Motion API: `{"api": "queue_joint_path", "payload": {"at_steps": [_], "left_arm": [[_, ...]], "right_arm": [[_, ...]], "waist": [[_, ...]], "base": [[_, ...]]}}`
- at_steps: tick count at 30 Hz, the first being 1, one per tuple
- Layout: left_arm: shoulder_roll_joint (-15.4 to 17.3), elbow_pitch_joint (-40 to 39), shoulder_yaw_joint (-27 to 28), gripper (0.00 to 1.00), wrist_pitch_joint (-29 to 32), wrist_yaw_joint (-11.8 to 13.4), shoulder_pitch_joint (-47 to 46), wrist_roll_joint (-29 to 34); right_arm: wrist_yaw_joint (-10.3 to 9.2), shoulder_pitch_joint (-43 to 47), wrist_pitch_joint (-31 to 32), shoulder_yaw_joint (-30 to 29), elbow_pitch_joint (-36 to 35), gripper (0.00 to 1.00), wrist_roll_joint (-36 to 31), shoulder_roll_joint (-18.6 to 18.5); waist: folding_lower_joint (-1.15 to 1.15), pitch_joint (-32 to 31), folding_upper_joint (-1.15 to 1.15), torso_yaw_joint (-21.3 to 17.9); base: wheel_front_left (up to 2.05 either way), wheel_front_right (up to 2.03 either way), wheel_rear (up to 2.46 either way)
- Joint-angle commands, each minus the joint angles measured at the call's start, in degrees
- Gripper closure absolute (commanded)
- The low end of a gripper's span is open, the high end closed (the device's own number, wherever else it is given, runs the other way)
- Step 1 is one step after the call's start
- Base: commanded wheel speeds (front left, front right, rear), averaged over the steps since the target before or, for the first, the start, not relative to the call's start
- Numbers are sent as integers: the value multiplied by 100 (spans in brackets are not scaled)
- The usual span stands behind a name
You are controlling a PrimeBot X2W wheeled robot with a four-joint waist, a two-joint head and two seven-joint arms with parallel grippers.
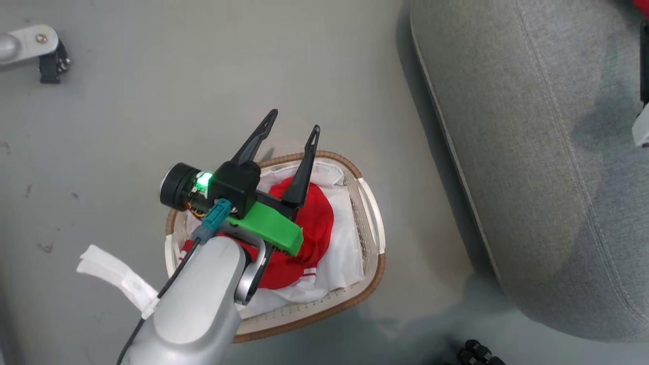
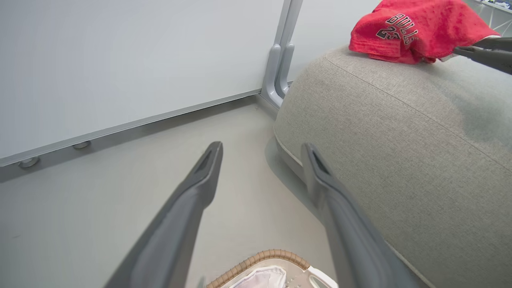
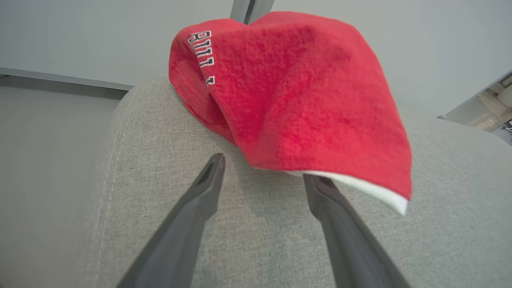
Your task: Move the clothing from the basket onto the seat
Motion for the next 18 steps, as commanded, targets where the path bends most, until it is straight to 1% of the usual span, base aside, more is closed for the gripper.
{"api": "queue_joint_path", "payload": {"at_steps": [1, 6, 12, 18], "left_arm": [[-15, -30, 83, 0, -5, 45, 133, -27], [-65, -133, 357, 0, -5, 40, 396, -41], [-137, -179, 738, 0, -5, 32, 788, -36], [-224, -280, 1198, 0, -5, 64, 1282, -9]], "right_arm": [[-7, 220, -27, -43, -77, 0, 20, 48], [-6, 650, -26, -123, -334, 0, -79, 109], [-7, 1057, -26, -150, -706, 0, -238, 250], [-6, 1247, -26, -226, -945, 0, -330, 497]], "waist": [[0, -233, 0, 74], [0, -586, 0, 162], [0, -1180, 0, 302], [0, -1877, 0, 510]], "base": [[0, 0, 0], [0, 0, 0], [0, 0, 0], [0, 0, 0]]}}
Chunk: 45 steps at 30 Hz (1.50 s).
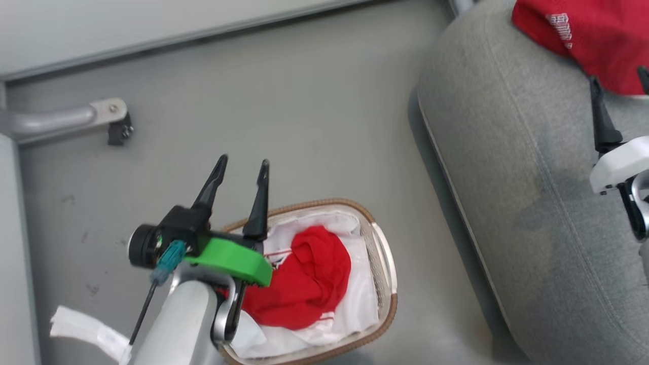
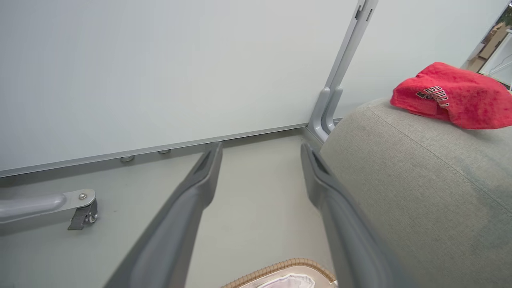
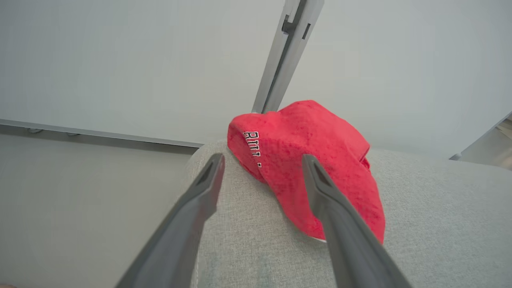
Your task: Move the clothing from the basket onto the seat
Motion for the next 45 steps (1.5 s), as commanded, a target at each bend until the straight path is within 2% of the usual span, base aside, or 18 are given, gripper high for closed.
{"api": "queue_joint_path", "payload": {"at_steps": [1, 14, 26, 33, 37, 45], "left_arm": [[-27, -35, 113, 0, -5, 47, 219, 27], [-90, -329, 1166, 0, -5, 289, 1271, 124], [-97, -371, 1285, 0, -5, 393, 2085, -113], [-97, -420, 1179, 0, -5, 481, 2350, -258], [-97, -397, 1131, 0, -5, 491, 2372, -267], [-97, -312, 1066, 0, -5, 507, 2369, -252]], "right_arm": [[-6, 159, -25, -15, -48, 0, -72, 73], [-6, 700, -24, -41, -605, 0, -132, 987], [-6, 1894, -20, 5, -1196, 0, -220, 1729], [-6, 2440, -20, -46, -1355, 0, -120, 1914], [-6, 2721, -20, -50, -1395, 0, -199, 1951], [-6, 3096, -20, -27, -1463, 0, 99, 1951]], "waist": [[0, -623, 0, 265], [0, -1395, 0, 737], [0, -1940, 0, 872], [0, -2059, 0, 889], [0, -2102, 0, 909], [0, -2152, 0, 916]], "base": [[0, 0, 0], [0, 0, 0], [0, 0, 0], [0, 0, 0], [0, 0, 0], [0, 0, 0]]}}
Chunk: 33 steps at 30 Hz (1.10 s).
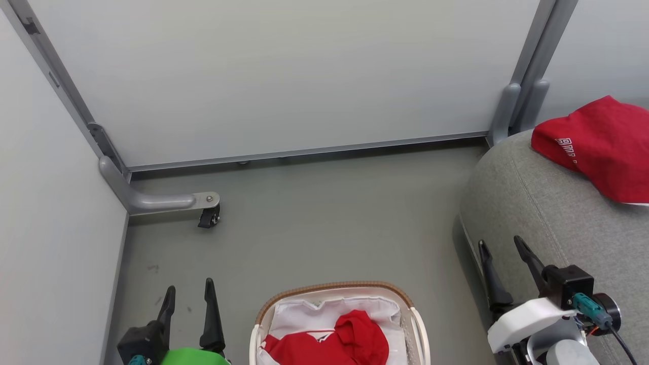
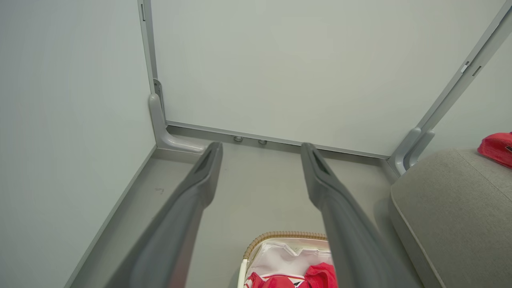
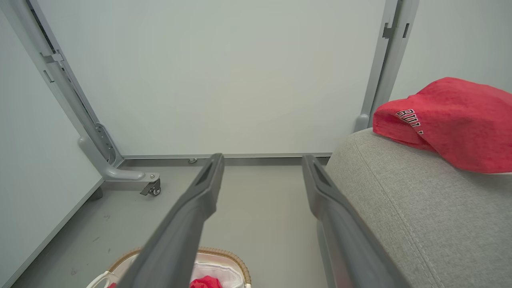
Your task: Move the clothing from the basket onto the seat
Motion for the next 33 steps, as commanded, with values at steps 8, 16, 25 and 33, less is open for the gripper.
{"api": "queue_joint_path", "payload": {"at_steps": [8, 16, 25, 33], "left_arm": [[5, 102, 0, 0, -5, 53, 100, 17], [5, 110, -25, 0, -5, 58, 100, 30], [4, 109, -29, 0, -5, 43, 141, 73], [4, 87, -44, 0, -5, 13, 115, 112]], "right_arm": [[-6, 196, -13, 33, -99, 0, -3, -16], [-6, 264, -13, 48, -108, 0, 114, -16], [-6, 282, -13, 89, -110, 0, 153, -15], [-6, 283, -14, 108, -125, 0, 135, -16]], "waist": [[1, -52, 0, -40], [1, -74, 0, -5], [1, -98, 0, 3], [1, -61, 0, -18]], "base": [[0, 0, 0], [0, 0, 0], [0, 0, 0], [0, 0, 0]]}}
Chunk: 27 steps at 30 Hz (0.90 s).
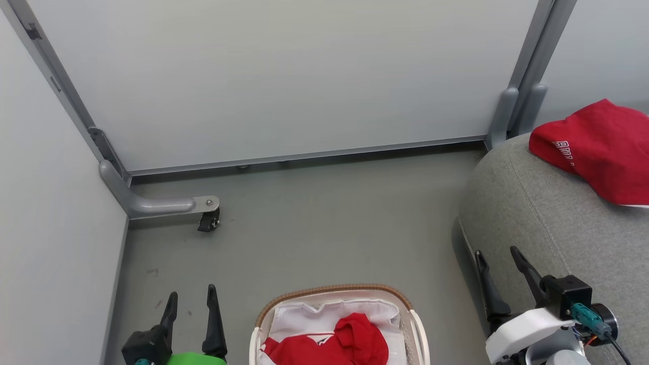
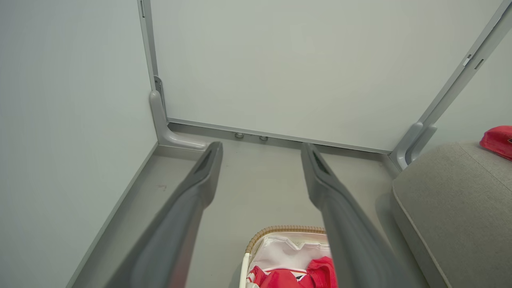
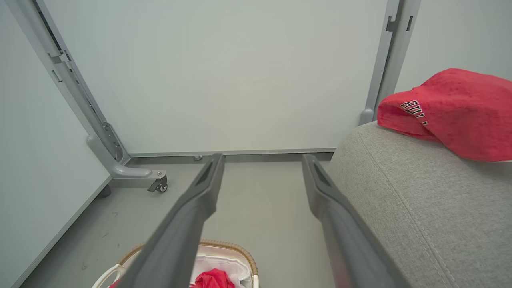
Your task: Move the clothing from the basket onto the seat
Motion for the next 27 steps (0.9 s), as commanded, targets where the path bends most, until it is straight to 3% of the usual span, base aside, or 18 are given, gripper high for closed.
{"api": "queue_joint_path", "payload": {"at_steps": [1, 5, 13, 22, 27], "left_arm": [[5, -17, -14, 0, -5, -26, 60, 63], [5, 16, -82, 0, -5, -64, -51, 156], [29, 510, -430, 0, -5, -373, -767, 660], [13, 1868, -1487, 0, -3, -748, -2221, 1038], [19, 2639, -2151, 0, -2, -822, -2877, 1009]], "right_arm": [[-6, 44, -14, 0, -28, 0, 7, -18], [-6, -16, -14, -8, -49, 0, -10, -18], [-6, -218, -14, -99, -157, 0, -185, -18], [-6, -837, -13, -319, -494, 0, -518, -18], [-6, -1206, -13, -374, -687, 0, -541, -15]], "waist": [[0, 23, 0, -9], [0, 103, 0, -31], [0, 528, 0, -132], [0, 1697, 0, -503], [0, 2417, 0, -837]], "base": [[0, 0, 0], [0, 0, 0], [0, 0, 0], [0, 0, 0], [0, 0, 0]]}}
